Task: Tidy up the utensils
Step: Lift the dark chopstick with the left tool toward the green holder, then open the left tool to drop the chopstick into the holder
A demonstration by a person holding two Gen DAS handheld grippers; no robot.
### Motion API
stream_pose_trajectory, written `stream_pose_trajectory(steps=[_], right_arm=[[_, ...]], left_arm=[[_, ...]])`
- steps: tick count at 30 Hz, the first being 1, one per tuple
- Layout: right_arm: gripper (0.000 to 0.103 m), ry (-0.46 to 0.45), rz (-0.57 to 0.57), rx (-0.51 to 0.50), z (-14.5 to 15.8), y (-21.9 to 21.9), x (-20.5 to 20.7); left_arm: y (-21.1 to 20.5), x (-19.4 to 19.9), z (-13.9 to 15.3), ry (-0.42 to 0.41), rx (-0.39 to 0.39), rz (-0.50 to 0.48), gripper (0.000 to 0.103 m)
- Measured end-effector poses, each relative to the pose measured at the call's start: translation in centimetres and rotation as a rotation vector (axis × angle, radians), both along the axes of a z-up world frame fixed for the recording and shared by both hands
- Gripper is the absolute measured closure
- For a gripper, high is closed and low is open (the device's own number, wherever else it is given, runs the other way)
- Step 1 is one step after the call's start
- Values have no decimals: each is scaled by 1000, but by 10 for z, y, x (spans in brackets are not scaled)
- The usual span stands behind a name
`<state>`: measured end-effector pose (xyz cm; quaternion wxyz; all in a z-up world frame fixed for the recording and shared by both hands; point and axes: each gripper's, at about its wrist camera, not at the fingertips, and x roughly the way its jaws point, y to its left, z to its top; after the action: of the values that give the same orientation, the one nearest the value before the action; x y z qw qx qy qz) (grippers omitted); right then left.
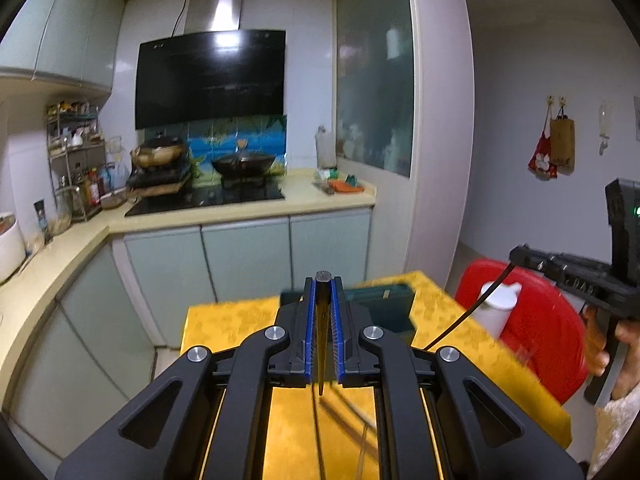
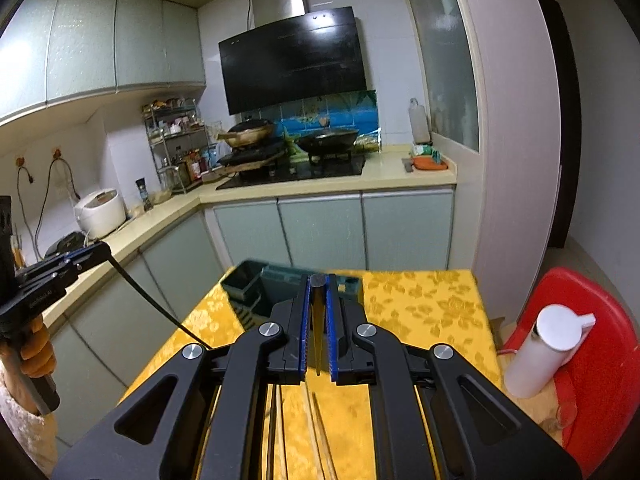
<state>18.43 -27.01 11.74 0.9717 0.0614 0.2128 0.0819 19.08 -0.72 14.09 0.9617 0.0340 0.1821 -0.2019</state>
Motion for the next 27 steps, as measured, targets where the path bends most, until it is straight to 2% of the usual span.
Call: stream_pose_trajectory(steps=[4,8,18,21,24,27], right_arm=[[95,-14,-14,-7,13,2,16],[95,-19,-23,-16,20,6,30],[95,-38,-23,-1,40,8,51],[95,6,-34,-31,31,12,64],[95,86,-35,-63,10,17,81],[95,127,-39,-75,-9,20,92]], left_arm=[[-19,20,24,-43,-12,-8,96],[-36,42,32,-49,-27,-8,96],[-61,91,6,26,-21,4,96],[-62,99,-5,59,-16,6,96],[-63,103,-19,82,8,8,96],[-63,107,-32,106,19,17,96]])
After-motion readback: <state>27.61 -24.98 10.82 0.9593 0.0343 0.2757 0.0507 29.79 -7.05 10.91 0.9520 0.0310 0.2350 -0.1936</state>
